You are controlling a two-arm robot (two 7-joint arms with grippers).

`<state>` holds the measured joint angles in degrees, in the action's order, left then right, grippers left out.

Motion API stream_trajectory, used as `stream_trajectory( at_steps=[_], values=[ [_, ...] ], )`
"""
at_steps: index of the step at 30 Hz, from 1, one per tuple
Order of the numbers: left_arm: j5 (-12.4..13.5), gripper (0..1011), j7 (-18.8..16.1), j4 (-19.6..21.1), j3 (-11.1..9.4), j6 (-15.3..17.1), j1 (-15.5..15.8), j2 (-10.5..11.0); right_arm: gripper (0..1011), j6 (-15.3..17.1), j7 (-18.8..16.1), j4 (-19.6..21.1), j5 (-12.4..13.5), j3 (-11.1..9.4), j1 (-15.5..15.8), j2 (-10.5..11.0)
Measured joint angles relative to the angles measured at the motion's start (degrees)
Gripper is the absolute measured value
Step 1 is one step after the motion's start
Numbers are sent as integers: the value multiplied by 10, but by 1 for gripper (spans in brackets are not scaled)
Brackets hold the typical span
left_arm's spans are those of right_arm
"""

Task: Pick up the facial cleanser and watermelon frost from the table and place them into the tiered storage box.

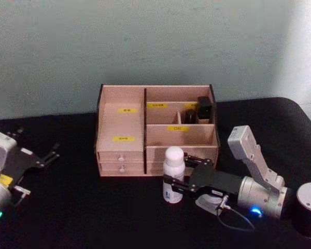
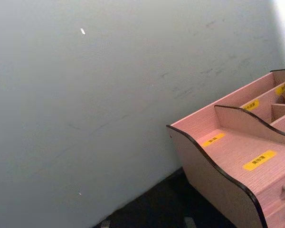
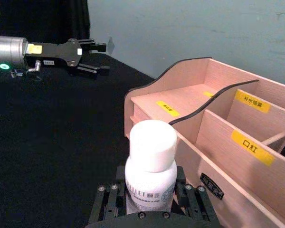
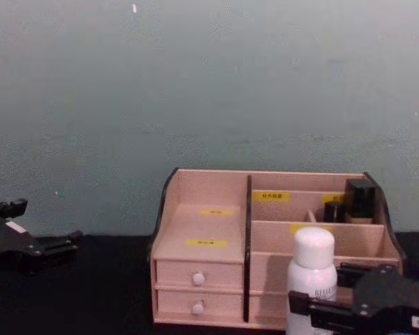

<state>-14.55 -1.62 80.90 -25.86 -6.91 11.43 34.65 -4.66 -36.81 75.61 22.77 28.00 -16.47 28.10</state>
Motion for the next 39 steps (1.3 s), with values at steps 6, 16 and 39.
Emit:
stream_trajectory(
  at_steps=[6, 16, 39],
  values=[
    [0, 1001, 0, 0, 0, 0, 0, 0, 593, 0, 0, 0, 0, 0, 0, 0],
    [0, 1002, 0, 0, 0, 0, 0, 0, 593, 0, 0, 0, 0, 0, 0, 0],
    [0, 1001, 0, 0, 0, 0, 0, 0, 593, 15, 1, 82, 53, -33, 1, 22]
  ],
)
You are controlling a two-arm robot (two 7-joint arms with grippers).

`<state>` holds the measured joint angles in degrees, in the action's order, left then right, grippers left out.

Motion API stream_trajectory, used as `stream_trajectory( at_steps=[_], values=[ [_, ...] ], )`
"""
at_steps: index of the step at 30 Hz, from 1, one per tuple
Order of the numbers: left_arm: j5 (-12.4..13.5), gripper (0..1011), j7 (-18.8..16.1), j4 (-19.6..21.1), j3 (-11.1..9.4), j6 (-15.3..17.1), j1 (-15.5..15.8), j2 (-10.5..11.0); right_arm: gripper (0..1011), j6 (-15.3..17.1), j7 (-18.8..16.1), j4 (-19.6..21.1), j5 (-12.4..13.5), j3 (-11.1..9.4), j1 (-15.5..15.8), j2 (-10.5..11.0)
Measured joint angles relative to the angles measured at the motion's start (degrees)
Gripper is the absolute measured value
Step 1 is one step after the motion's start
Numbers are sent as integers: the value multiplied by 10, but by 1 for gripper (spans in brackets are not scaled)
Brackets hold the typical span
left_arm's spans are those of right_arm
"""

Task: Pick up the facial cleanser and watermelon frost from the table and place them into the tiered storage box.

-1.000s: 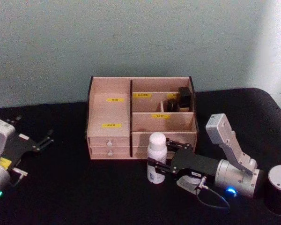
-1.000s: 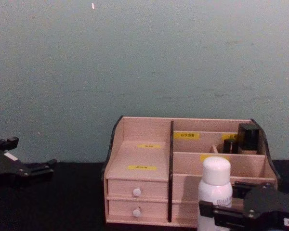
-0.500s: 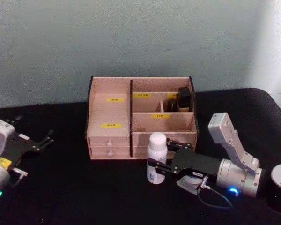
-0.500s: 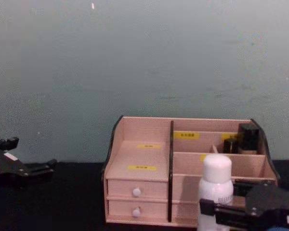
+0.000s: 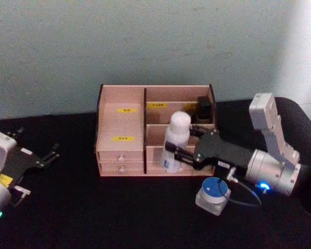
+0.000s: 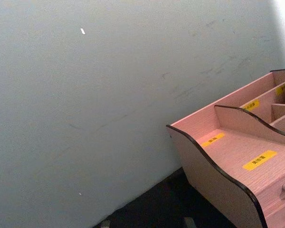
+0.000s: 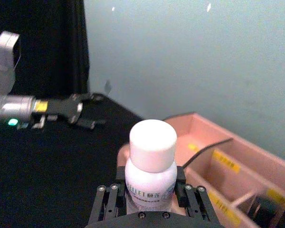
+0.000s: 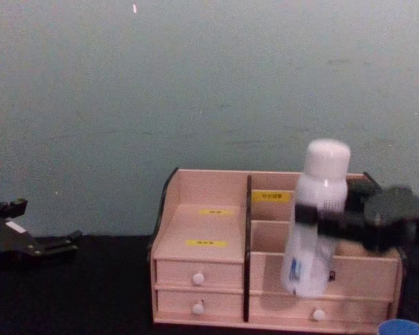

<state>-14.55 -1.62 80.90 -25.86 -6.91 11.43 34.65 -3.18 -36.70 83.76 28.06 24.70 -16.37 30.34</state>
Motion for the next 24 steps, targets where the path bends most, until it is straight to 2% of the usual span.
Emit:
stream_trajectory(
  at_steps=[6, 14, 24],
  values=[
    [0, 1001, 0, 0, 0, 0, 0, 0, 593, 1, 22, -8, 2, -7, -28, -16],
    [0, 1001, 0, 0, 0, 0, 0, 0, 593, 11, 57, -46, -24, -4, -78, -45],
    [0, 1001, 0, 0, 0, 0, 0, 0, 593, 8, 65, -105, -52, 5, -123, -76]
  ],
)
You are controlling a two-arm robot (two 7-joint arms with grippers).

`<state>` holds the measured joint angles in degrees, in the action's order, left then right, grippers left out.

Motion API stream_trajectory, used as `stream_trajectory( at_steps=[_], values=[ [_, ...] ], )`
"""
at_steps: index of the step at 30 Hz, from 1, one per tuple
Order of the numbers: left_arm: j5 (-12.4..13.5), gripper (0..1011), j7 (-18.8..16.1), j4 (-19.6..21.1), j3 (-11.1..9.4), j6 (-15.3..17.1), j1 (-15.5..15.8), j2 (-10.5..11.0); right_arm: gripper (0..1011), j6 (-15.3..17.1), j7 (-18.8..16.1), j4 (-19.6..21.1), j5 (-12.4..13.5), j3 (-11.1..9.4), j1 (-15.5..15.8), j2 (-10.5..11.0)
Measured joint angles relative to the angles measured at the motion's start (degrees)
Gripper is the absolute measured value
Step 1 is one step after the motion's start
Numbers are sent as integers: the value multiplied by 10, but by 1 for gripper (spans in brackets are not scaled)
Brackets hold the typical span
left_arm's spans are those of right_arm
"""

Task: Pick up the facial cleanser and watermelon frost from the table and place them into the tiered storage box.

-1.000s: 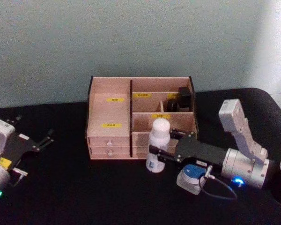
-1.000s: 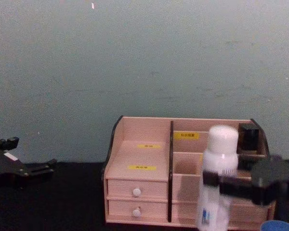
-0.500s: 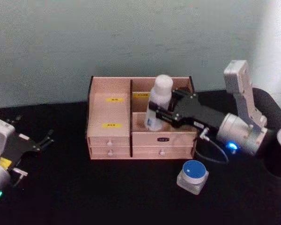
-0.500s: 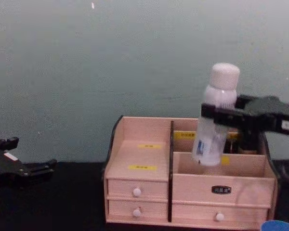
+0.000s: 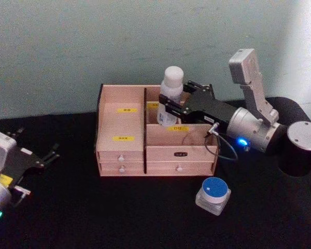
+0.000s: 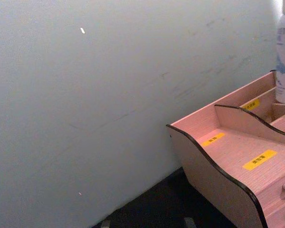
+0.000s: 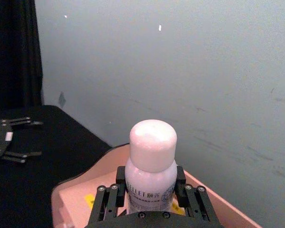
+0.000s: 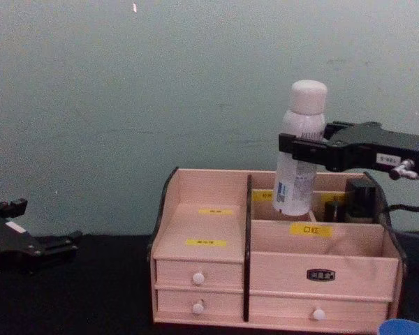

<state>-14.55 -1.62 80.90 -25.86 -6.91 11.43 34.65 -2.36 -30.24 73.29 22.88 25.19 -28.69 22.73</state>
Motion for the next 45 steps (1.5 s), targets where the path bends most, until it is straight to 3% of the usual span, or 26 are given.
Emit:
stream_trajectory(
  at_steps=[13, 29, 45],
  values=[
    [0, 1001, 0, 0, 0, 0, 0, 0, 593, -10, 5, -72, -27, 2, -42, -34],
    [0, 1001, 0, 0, 0, 0, 0, 0, 593, -14, 8, -121, -46, -1, -57, -58],
    [0, 1001, 0, 0, 0, 0, 0, 0, 593, -4, 6, -152, -65, 1, -63, -66]
  ],
)
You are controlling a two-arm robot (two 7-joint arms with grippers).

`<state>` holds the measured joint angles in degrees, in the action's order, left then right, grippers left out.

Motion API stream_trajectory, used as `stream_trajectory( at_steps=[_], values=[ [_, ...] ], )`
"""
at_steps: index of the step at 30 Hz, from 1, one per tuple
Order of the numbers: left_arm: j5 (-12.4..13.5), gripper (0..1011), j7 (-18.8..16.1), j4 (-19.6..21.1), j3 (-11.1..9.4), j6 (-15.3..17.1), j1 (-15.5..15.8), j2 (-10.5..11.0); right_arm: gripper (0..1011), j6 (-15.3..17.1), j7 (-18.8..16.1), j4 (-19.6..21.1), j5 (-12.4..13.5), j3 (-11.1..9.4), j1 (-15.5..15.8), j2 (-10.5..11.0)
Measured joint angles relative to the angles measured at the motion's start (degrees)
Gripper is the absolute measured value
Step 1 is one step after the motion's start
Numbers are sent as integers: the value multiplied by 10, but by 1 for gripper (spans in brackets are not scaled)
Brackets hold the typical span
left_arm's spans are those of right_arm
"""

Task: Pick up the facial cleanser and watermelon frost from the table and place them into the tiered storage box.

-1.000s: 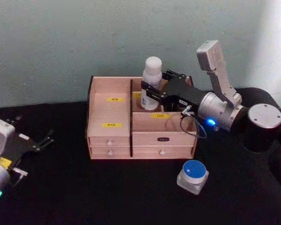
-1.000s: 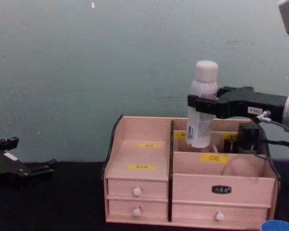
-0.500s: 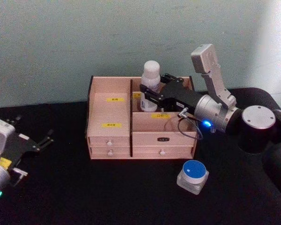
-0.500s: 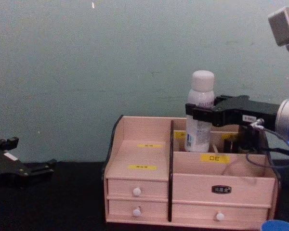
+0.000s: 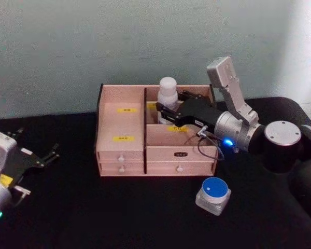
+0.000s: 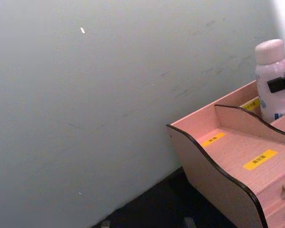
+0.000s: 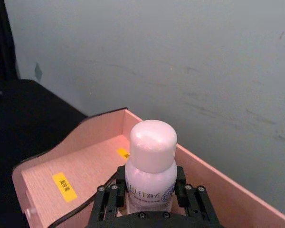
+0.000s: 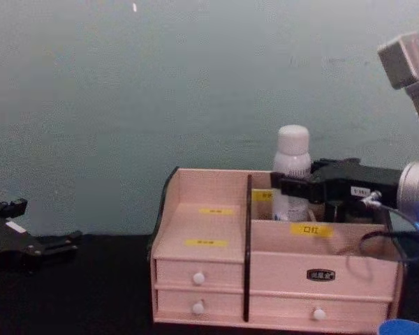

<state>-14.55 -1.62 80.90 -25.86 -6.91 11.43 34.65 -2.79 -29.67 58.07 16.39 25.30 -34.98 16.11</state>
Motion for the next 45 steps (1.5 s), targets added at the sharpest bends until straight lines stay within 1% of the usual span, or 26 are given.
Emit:
stream_trajectory(
  at_steps=[8, 14, 33, 39, 41, 43, 45],
  values=[
    [0, 1001, 0, 0, 0, 0, 0, 0, 593, 5, -3, -12, -4, -1, -3, -3],
    [0, 1001, 0, 0, 0, 0, 0, 0, 593, 10, -1, -13, -7, -3, -3, -4],
    [0, 1001, 0, 0, 0, 0, 0, 0, 596, 9, -1, -12, -7, -3, -2, -4],
    [0, 1001, 0, 0, 0, 0, 0, 0, 772, 9, -1, -12, -6, -3, -2, -4],
    [0, 1001, 0, 0, 0, 0, 0, 0, 807, 9, -1, -12, -6, -3, -2, -4],
    [0, 1001, 0, 0, 0, 0, 0, 0, 895, 8, -2, -12, -6, -3, -2, -4],
    [0, 1001, 0, 0, 0, 0, 0, 0, 944, 8, -2, -12, -6, -3, -2, -4]
  ],
)
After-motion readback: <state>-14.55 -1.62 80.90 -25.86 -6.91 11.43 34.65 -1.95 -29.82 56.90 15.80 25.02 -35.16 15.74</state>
